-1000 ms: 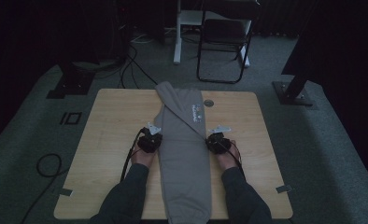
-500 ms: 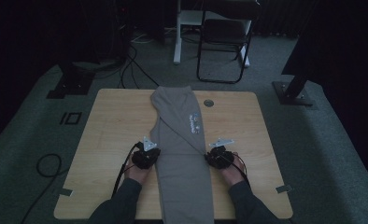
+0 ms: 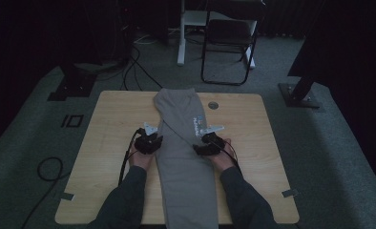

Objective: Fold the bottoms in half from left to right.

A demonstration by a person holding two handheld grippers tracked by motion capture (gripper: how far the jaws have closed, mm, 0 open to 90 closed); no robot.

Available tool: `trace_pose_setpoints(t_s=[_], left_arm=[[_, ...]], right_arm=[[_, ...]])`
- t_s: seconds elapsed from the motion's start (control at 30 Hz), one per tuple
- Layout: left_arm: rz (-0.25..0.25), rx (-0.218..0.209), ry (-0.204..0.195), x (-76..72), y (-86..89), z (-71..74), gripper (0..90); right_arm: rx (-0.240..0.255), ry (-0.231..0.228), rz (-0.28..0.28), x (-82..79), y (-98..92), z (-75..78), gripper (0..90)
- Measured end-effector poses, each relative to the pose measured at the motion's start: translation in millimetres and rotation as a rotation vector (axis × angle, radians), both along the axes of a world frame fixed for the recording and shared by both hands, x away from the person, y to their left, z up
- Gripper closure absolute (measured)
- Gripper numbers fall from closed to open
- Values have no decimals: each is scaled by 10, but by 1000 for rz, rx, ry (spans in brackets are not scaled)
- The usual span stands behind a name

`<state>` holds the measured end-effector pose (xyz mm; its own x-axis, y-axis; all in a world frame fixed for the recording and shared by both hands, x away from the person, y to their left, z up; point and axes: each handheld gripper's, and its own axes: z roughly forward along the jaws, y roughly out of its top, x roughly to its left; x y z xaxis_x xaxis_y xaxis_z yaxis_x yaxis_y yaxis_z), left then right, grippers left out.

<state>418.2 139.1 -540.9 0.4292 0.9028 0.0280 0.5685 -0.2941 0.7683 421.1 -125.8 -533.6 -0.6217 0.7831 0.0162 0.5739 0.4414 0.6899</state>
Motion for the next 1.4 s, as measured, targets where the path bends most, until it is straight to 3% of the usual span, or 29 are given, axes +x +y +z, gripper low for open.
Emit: trace_pose_setpoints(t_s=[0.17, 0.37, 0.47, 0.53, 0.6, 0.67, 0.73, 0.8, 0.87, 1.1, 1.2, 1.4], left_arm=[[33, 42, 32, 114, -22, -95, 806], [29, 43, 22, 119, -8, -118, 845], [28, 39, 20, 117, -2, -122, 853], [26, 38, 17, 114, 3, -126, 853], [26, 33, 16, 114, 5, -129, 854], [26, 35, 14, 115, 4, -129, 854], [27, 36, 13, 114, 2, -130, 854], [28, 36, 12, 116, 0, -131, 854], [28, 40, 11, 118, -3, -131, 855], [26, 46, 10, 112, -3, -130, 861], [18, 42, 8, 76, 30, -133, 863], [-7, 26, 19, -123, 134, -131, 862]], right_arm=[[-12, -10, 8, 162, 240, 23, 385], [-24, -24, 25, 319, 457, -54, 362], [-58, -33, 18, 371, 492, -126, 369], [-36, -25, -16, 411, 431, -133, 391], [-35, -16, -87, 452, 319, -123, 417], [-34, -14, -110, 466, 269, -122, 430], [-7, 1, -212, 521, 30, -122, 478], [3, 5, -267, 538, -109, -121, 523], [22, 5, -292, 536, -218, -124, 628], [5, -6, -225, 480, -219, -120, 845], [5, 0, -204, 436, -222, -118, 874], [59, 24, -181, 228, -282, -135, 881]])
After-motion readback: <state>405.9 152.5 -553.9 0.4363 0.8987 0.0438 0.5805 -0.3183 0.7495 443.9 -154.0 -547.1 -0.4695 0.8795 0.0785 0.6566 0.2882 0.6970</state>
